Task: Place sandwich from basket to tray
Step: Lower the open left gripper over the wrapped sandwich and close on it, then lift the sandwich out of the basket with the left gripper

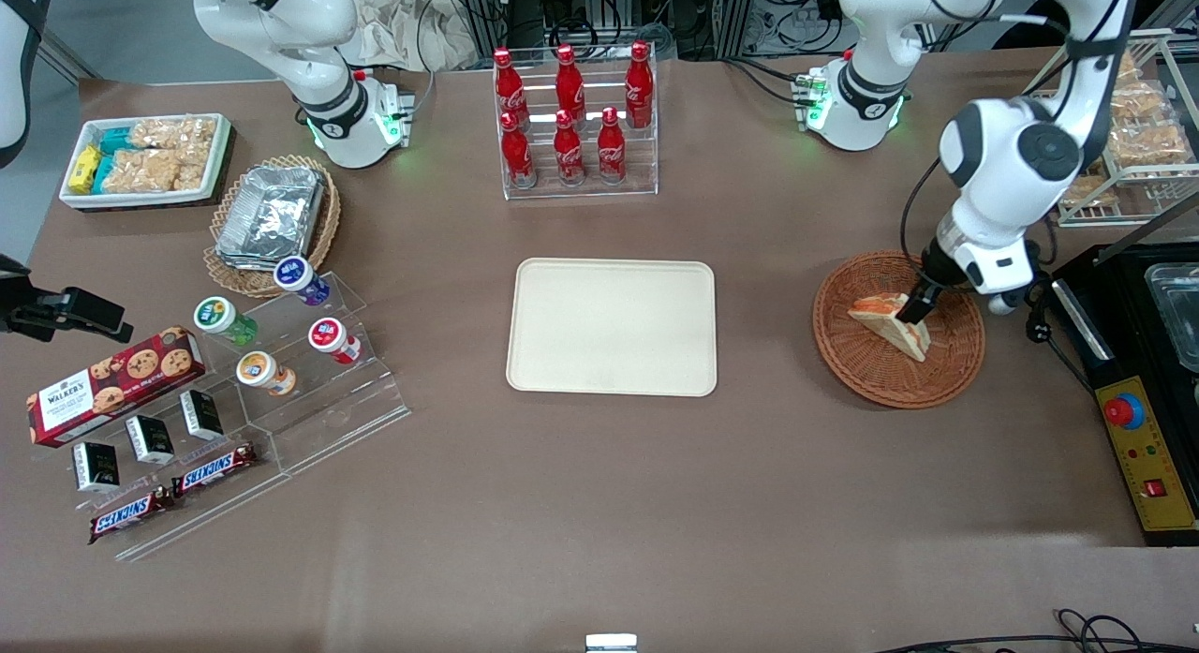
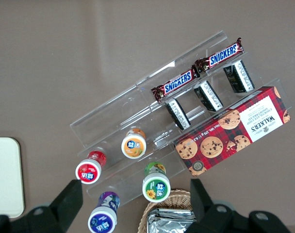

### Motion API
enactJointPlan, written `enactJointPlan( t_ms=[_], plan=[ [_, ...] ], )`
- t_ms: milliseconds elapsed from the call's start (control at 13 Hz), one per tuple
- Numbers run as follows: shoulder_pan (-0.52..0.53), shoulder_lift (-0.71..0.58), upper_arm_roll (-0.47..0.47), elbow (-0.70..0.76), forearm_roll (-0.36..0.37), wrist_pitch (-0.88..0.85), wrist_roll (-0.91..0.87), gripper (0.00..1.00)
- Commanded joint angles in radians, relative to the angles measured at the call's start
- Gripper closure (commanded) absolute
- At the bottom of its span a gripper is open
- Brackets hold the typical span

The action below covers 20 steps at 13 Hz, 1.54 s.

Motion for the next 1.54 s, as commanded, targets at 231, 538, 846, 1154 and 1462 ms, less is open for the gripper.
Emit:
enactJointPlan(
  t_ms=[231, 538, 846, 1154, 1462],
  plan=[
    [-0.003, 0.122, -0.004, -0.002, 0.000, 0.137, -0.043, 0.01],
    [-0.003, 0.128, -0.006, -0.010, -0.002, 0.137, -0.043, 1.00],
    [-0.003, 0.116, -0.007, 0.012, -0.002, 0.124, -0.040, 1.00],
    [-0.008, -0.003, -0.069, 0.177, 0.001, -0.217, -0.021, 1.00],
    [-0.008, 0.012, -0.099, 0.635, 0.001, -0.806, 0.014, 1.00]
  ],
)
